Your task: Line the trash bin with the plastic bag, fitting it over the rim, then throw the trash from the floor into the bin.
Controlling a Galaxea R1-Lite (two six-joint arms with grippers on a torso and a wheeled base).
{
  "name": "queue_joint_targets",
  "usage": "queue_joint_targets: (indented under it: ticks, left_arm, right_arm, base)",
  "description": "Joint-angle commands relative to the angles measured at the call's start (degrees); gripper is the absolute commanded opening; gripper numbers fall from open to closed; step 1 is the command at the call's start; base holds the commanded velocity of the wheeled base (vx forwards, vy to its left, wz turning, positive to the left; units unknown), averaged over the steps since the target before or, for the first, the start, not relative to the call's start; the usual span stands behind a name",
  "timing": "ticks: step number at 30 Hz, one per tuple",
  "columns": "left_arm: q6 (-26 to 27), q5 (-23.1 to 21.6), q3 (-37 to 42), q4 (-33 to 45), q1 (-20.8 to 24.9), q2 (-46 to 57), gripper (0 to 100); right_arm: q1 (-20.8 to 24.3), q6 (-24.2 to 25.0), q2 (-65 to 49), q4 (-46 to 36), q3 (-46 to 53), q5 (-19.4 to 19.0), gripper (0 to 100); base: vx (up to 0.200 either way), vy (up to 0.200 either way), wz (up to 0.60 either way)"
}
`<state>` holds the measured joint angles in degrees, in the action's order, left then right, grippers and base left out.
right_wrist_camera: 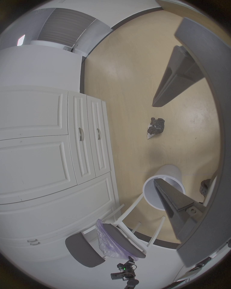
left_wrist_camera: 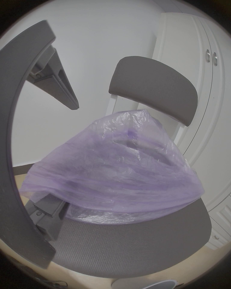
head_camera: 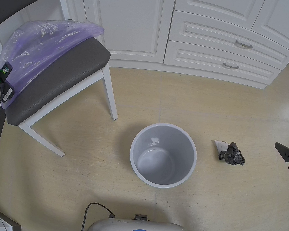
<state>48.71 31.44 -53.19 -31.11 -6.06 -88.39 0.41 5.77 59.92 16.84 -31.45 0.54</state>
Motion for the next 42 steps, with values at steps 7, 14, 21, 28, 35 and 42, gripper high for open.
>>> queue_joint_targets:
  ticks: [7,14,21,28,35,42]
  left_arm:
    - [0.3,0.0,-1.0,-0.4,-1.0,-4.2,100]
    - [1.3,-0.3,-1.1,-0.6,-3.4,-1.4,100]
    - [3.7,-0.8,-2.4,-0.7,-8.5,1.0,100]
    - [3.6,-5.2,-3.9,-0.6,-11.0,1.3,100]
    - [3.3,-5.5,-0.5,-0.9,-8.4,-1.2,100]
    - [3.2,-5.3,-1.7,-1.0,-8.4,-3.7,100]
  right_arm:
    - [-0.1,0.0,0.1,0.0,0.0,-0.4,100]
    - [-0.1,0.0,0.7,0.0,0.0,-0.4,100]
    - [-0.1,0.0,0.7,0.0,0.2,-0.4,100]
    - [-0.5,0.0,1.0,0.0,0.0,-0.6,100]
    - [-0.8,-0.1,1.3,0.0,0.1,-1.5,100]
    - [-0.8,-0.1,1.4,0.0,0.1,-1.6,100]
  base:
    - [0.0,0.0,0.0]
    - [0.0,0.0,0.0]
    - [0.0,0.0,0.0]
    - [0.0,0.0,0.0]
    - [0.0,0.0,0.0]
    - [0.0,0.0,0.0]
